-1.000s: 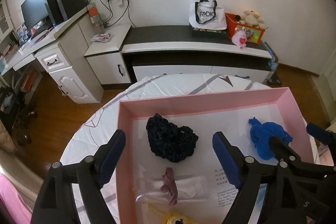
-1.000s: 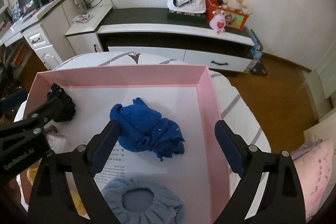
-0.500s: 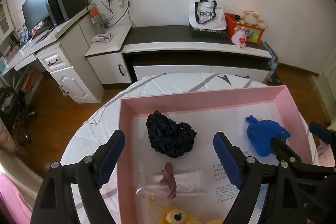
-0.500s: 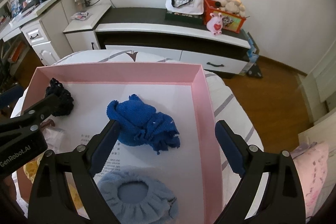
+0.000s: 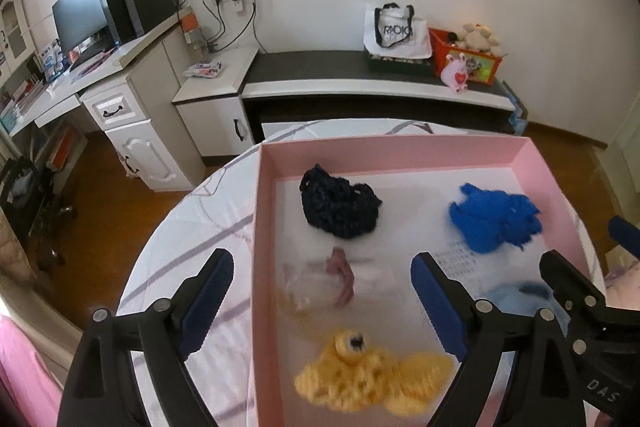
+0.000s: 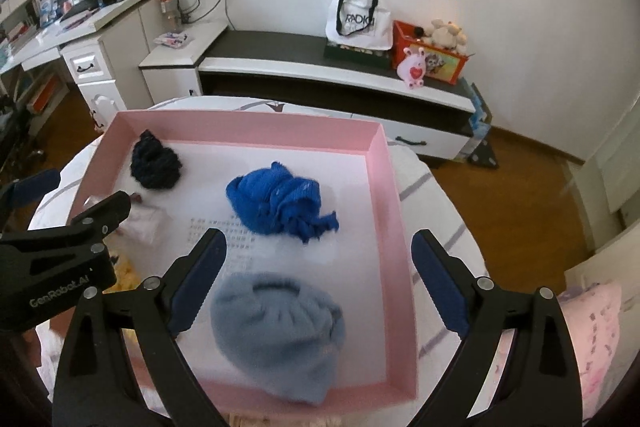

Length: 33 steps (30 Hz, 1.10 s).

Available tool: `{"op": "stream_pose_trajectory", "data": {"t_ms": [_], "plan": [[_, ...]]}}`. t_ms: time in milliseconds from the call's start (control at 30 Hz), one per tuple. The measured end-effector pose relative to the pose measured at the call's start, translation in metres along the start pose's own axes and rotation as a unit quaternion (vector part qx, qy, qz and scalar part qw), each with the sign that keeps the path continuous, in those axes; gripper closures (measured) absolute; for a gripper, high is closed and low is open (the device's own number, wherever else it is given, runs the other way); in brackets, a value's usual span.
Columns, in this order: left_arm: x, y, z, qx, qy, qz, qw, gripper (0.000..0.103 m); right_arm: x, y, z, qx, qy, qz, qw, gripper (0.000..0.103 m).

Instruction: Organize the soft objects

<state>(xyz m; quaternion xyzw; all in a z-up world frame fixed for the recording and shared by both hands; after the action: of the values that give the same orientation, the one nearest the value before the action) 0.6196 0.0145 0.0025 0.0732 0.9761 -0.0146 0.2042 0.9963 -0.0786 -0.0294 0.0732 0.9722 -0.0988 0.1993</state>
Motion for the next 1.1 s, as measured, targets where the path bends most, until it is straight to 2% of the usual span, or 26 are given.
{"op": "stream_pose_trajectory", "data": {"t_ms": [133, 267, 400, 467, 667, 800, 933, 1100], "plan": [[0.023, -0.005, -0.027, 0.003, -0.021, 0.011, 0.9997, 0.014, 0.023, 0.0, -0.019, -0.007, -0.014, 0.004, 1.0, 0.01], [0.052, -0.012, -0.061, -0.022, -0.065, 0.023, 0.9974, 0.011, 0.045, -0.001, -0.045, -0.002, -0.039, 0.004, 0.999, 0.01], [0.085, -0.017, -0.095, -0.004, -0.097, 0.025, 0.9949, 0.01, 0.073, -0.009, -0.081, -0.006, -0.083, 0.02, 0.996, 0.002], [0.101, -0.017, -0.109, 0.008, -0.11, 0.025, 0.9936, 0.009, 0.087, -0.013, -0.102, -0.012, -0.111, 0.023, 0.993, 0.001], [0.157, -0.011, -0.16, 0.035, -0.162, 0.024, 0.9859, 0.005, 0.124, -0.008, -0.154, -0.008, -0.17, 0.011, 0.985, 0.001], [0.193, -0.007, -0.188, 0.032, -0.196, 0.024, 0.9798, 0.002, 0.146, -0.004, -0.186, -0.009, -0.209, 0.007, 0.978, 0.0], [0.225, -0.006, -0.21, 0.037, -0.221, 0.019, 0.9744, 0.002, 0.166, 0.002, -0.214, -0.029, -0.238, -0.007, 0.971, 0.0], [0.255, -0.002, -0.239, 0.038, -0.26, 0.01, 0.9647, 0.001, 0.188, 0.014, -0.25, -0.001, -0.288, -0.023, 0.957, 0.0]]}}
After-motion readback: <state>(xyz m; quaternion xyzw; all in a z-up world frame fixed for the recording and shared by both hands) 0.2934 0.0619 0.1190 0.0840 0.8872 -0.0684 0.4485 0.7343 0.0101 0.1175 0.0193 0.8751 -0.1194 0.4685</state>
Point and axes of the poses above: each gripper's, at about its wrist camera, not at the fingertips, and z roughly the way its jaws point, y to its left, x to its underside, the point moved 5 cm from there along z, roughly the way its jaws point, and after that the axes turned 14 degrees about y, right-handed, at the moved point
